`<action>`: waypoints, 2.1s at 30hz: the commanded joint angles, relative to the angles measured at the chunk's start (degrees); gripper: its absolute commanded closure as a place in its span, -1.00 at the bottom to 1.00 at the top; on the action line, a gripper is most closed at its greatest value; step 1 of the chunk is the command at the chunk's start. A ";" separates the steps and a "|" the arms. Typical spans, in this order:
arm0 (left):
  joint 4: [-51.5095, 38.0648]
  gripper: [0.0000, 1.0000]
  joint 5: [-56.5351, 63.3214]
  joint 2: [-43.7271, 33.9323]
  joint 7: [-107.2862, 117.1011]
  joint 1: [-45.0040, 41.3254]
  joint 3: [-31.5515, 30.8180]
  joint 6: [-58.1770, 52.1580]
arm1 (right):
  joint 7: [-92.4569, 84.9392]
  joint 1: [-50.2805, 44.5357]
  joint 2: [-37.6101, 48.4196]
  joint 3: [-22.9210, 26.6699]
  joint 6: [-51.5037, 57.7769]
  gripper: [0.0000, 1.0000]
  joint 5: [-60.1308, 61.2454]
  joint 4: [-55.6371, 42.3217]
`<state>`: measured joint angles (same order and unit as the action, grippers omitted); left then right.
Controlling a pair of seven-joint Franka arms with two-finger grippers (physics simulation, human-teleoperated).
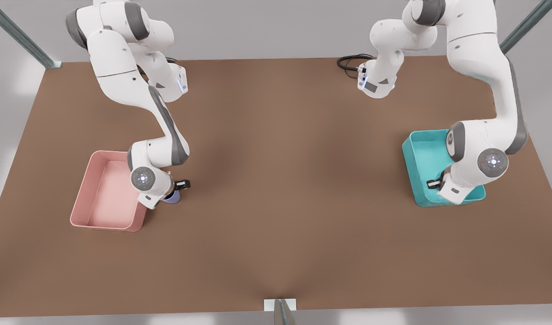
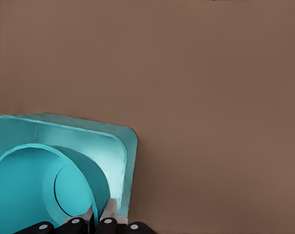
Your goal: Put the bowls and cups in different boxes
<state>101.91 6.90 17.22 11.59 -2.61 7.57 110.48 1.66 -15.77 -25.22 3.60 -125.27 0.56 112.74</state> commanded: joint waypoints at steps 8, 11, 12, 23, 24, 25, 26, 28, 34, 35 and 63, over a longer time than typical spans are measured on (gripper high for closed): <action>15.07 0.57 -0.14 1.50 5.37 5.34 2.01 14.94 | 0.36 -0.14 -1.42 0.00 -1.65 -0.30 -0.04 0.02; 15.42 0.57 -0.14 3.43 5.55 6.22 2.10 15.20 | 0.36 -0.05 -1.76 0.00 -1.38 0.46 0.05 -0.51; 15.51 0.57 -0.14 4.40 5.46 6.31 2.10 15.46 | 0.36 -0.05 -1.77 0.00 -1.29 0.57 0.05 -0.68; -1.79 -1.00 -0.40 -2.19 5.37 4.64 -1.06 -20.64 | -10.53 2.32 2.63 0.62 4.33 0.57 -0.39 -13.51; -10.50 -1.00 -1.45 -2.28 5.37 4.64 -5.36 -29.08 | -16.42 3.90 3.51 0.97 4.94 0.57 -0.83 -15.89; -16.83 -1.00 -3.56 -2.28 5.37 4.64 -9.23 -33.84 | -22.83 5.57 3.68 2.37 6.97 0.57 -1.26 -18.61; -20.87 -1.00 -6.73 -2.28 5.29 4.55 -10.11 -35.25 | -27.85 6.45 3.77 4.22 7.93 0.57 -2.15 -20.63; -21.67 -1.00 -6.11 -5.26 -1.13 3.41 -10.73 -34.98 | -34.17 6.45 3.86 8.43 13.47 0.57 -2.15 -24.41; -23.78 -1.00 -4.44 -6.23 -1.22 3.32 -10.82 -35.42 | -38.31 8.91 0.08 11.61 17.60 0.57 -2.06 -20.63; -23.78 -1.00 -4.27 -6.14 -1.04 2.97 -10.91 -35.42 | -38.22 8.91 -0.80 11.61 17.51 0.57 -2.06 -19.93; -24.04 -1.00 -4.71 -6.58 -1.39 3.76 -10.99 -37.97 | -37.70 8.91 -7.66 11.17 -1.47 -1.00 1.37 -14.22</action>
<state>77.90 2.16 10.70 10.66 1.12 -3.45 72.63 -28.88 -6.85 -32.93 14.80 -127.72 -0.02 98.62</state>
